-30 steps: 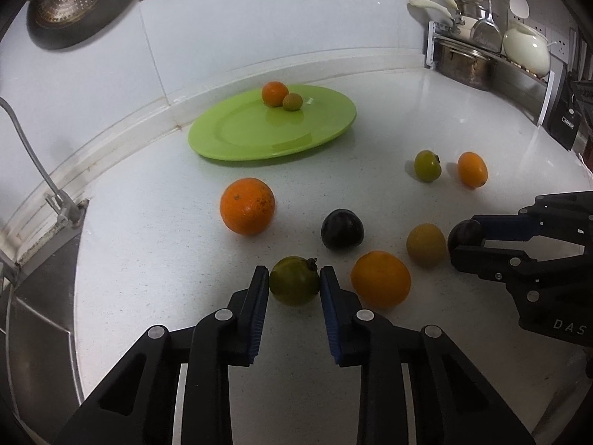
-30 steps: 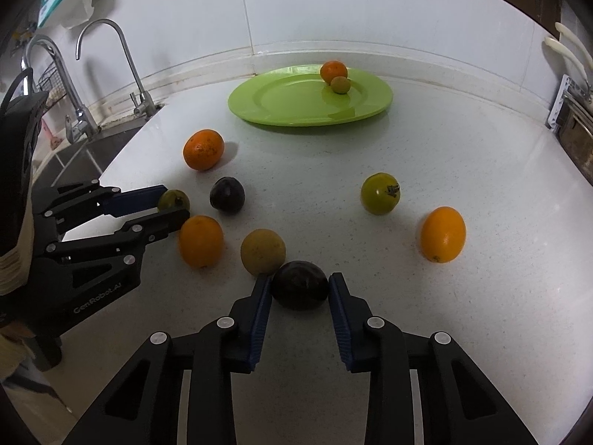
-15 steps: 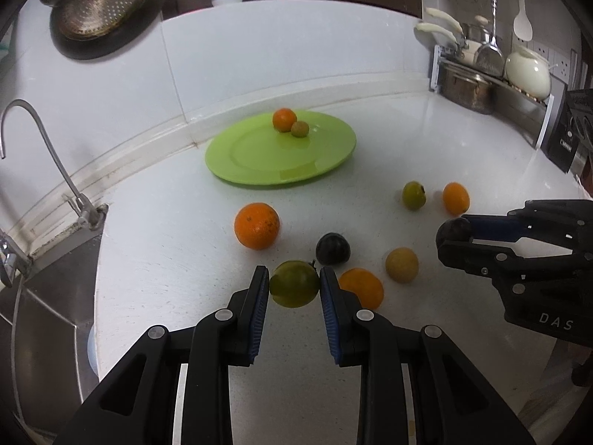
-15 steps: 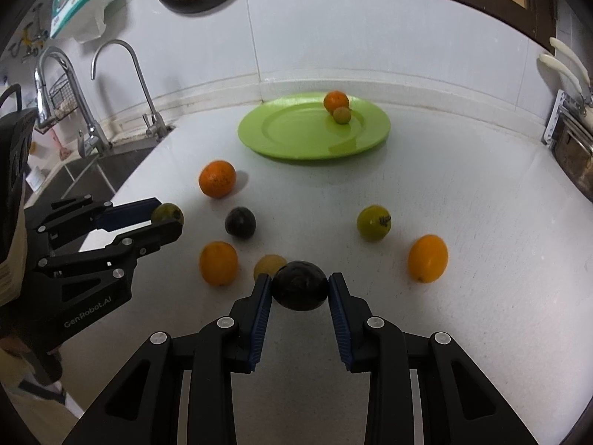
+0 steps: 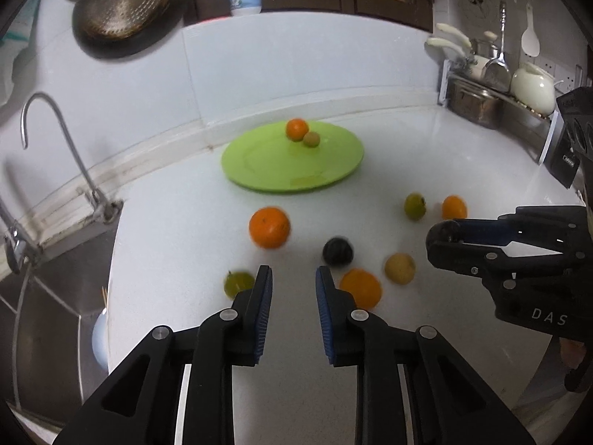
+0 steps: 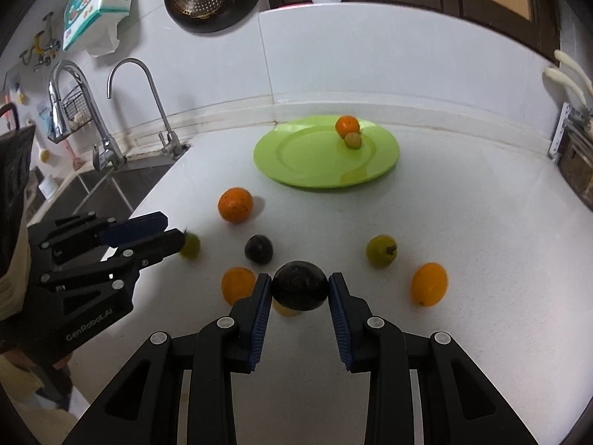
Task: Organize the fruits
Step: 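Carry the lime and plum over the green plate with both tools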
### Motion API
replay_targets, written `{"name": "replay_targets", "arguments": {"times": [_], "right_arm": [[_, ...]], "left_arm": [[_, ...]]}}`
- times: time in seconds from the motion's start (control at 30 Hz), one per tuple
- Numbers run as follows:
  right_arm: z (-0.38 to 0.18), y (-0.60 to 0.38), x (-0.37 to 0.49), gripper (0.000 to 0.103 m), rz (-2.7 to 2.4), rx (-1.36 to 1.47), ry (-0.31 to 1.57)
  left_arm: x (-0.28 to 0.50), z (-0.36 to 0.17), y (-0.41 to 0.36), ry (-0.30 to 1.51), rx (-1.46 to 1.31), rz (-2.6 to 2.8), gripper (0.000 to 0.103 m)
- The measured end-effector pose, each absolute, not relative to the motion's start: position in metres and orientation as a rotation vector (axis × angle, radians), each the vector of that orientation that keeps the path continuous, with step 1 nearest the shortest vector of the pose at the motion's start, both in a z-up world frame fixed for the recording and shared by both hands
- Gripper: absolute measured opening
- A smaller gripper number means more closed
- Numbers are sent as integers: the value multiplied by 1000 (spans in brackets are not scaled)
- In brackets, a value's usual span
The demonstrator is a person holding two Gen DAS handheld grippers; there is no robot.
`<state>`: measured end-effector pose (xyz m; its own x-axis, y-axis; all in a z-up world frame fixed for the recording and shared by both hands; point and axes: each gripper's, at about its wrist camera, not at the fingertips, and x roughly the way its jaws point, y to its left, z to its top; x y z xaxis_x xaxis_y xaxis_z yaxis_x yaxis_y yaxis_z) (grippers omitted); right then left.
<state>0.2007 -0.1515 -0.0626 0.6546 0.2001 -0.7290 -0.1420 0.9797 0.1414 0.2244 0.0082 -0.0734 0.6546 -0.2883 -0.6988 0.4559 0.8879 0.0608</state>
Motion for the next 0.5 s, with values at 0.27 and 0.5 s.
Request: {"name": "replay_targets", "arguments": {"times": [0.27, 0.5], "right_arm": [[-71, -129, 204, 33, 252, 41, 839], [-70, -105, 227, 33, 308, 0, 811]], "left_arm": [[229, -87, 27, 776, 217, -342, 50], [258, -98, 44, 781, 181, -257, 54]]}}
